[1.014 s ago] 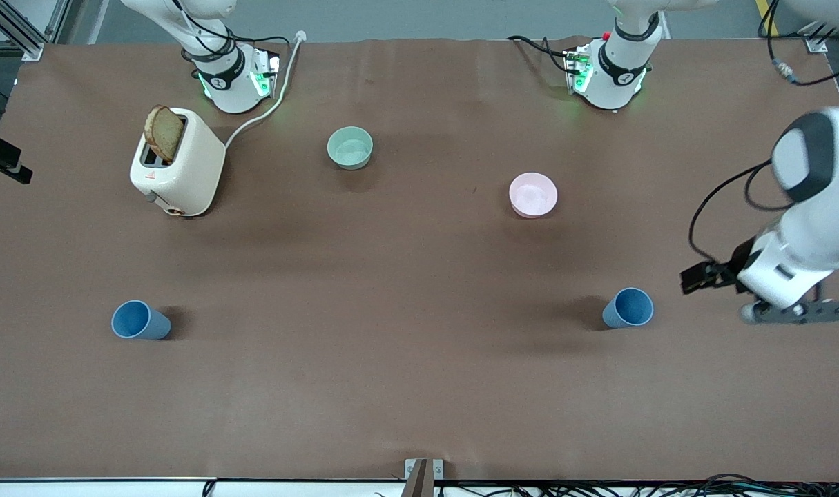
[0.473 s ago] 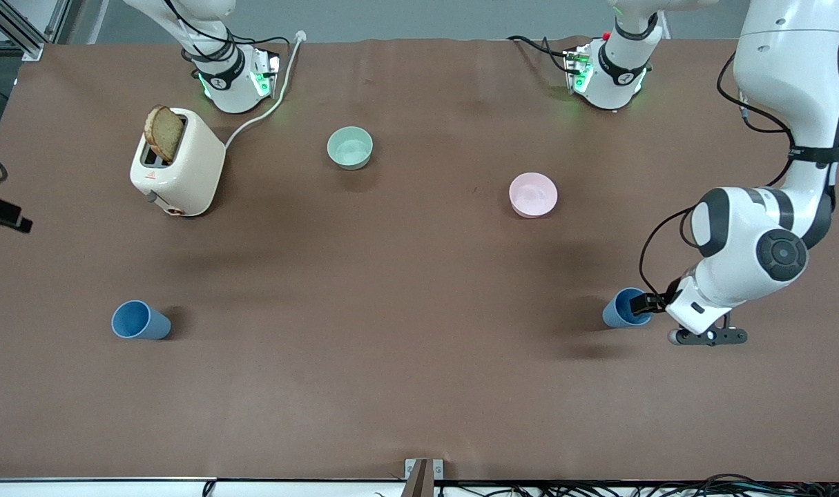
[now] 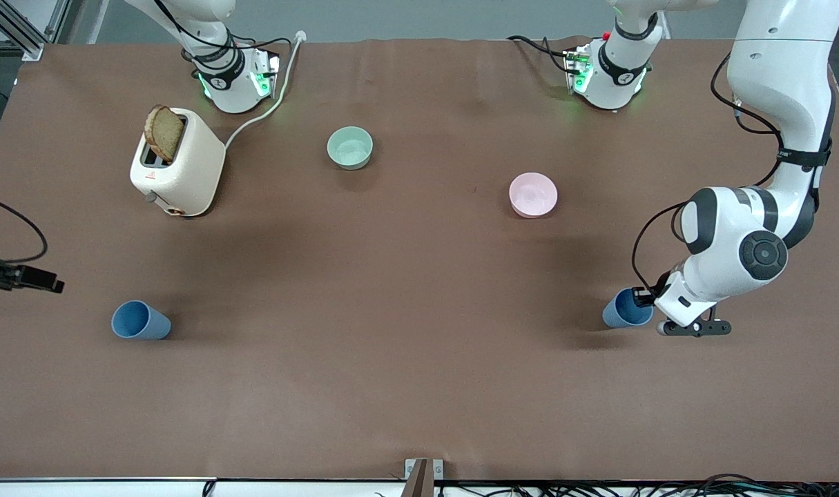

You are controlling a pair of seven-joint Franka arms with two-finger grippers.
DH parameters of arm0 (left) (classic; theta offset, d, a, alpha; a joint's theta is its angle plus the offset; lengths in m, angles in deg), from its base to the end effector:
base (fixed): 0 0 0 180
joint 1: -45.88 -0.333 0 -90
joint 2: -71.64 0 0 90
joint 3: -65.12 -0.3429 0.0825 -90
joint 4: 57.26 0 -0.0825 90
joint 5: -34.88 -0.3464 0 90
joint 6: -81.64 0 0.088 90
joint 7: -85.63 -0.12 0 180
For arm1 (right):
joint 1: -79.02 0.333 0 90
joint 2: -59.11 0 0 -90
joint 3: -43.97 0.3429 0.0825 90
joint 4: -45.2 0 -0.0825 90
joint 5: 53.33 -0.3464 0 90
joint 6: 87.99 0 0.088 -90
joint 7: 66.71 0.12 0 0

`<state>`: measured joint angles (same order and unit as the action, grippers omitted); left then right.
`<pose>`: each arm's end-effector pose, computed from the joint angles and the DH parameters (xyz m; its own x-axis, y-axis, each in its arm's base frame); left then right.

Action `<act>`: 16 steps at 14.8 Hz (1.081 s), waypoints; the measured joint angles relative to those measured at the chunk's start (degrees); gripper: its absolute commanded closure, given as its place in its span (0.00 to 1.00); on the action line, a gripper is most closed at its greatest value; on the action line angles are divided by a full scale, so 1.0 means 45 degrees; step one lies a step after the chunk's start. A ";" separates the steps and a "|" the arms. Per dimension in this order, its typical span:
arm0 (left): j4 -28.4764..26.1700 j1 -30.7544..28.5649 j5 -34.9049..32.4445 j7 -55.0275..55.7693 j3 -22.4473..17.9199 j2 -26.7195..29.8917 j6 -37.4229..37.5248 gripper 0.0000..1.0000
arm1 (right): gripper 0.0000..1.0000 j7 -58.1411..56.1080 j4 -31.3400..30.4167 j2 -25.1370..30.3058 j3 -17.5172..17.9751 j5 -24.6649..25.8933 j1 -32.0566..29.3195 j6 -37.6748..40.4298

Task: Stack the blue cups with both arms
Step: 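Reach the left gripper to one blue cup while the right gripper reaches the other, then carry the cup with the left gripper to mid-table while the right gripper lifts its cup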

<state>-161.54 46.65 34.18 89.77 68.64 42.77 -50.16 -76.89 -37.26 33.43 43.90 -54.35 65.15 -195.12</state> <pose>0.6307 -0.0432 0.2952 0.9997 -0.0038 -0.0240 -0.0034 -0.9998 0.0190 0.6446 -0.1582 0.4553 0.9974 -0.0707 -0.0145 -0.0710 -0.9973 -0.0193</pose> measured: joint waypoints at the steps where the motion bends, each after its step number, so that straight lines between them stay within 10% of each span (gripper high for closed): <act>1: 0.0007 0.0007 0.0001 -0.0001 0.0015 0.0011 -0.0030 0.99 | 0.00 -0.0048 0.0005 -0.0384 0.0000 0.0000 -0.0016 -0.0291; 6: 0.0229 0.0106 0.0016 0.0178 0.0583 0.0401 -0.0025 1.00 | 0.02 -0.0288 -0.0104 -0.2071 0.0027 -0.0001 -0.0026 -0.2188; 12: 0.0780 0.0606 0.0022 0.4970 0.3616 0.1097 0.1307 1.00 | 0.08 -0.0628 -0.0444 -0.2952 0.0048 -0.0972 -0.0027 -0.2942; 16: 0.1176 0.2669 0.0020 0.8605 0.3848 0.0845 0.1317 1.00 | 0.48 -0.0831 -0.1090 -0.2988 0.0043 -0.1032 -0.0030 -0.3657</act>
<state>-156.25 58.66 34.27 128.49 85.95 46.57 -44.23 -80.63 -42.17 19.99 44.10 -58.99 65.02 -211.57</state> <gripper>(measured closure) 0.952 0.150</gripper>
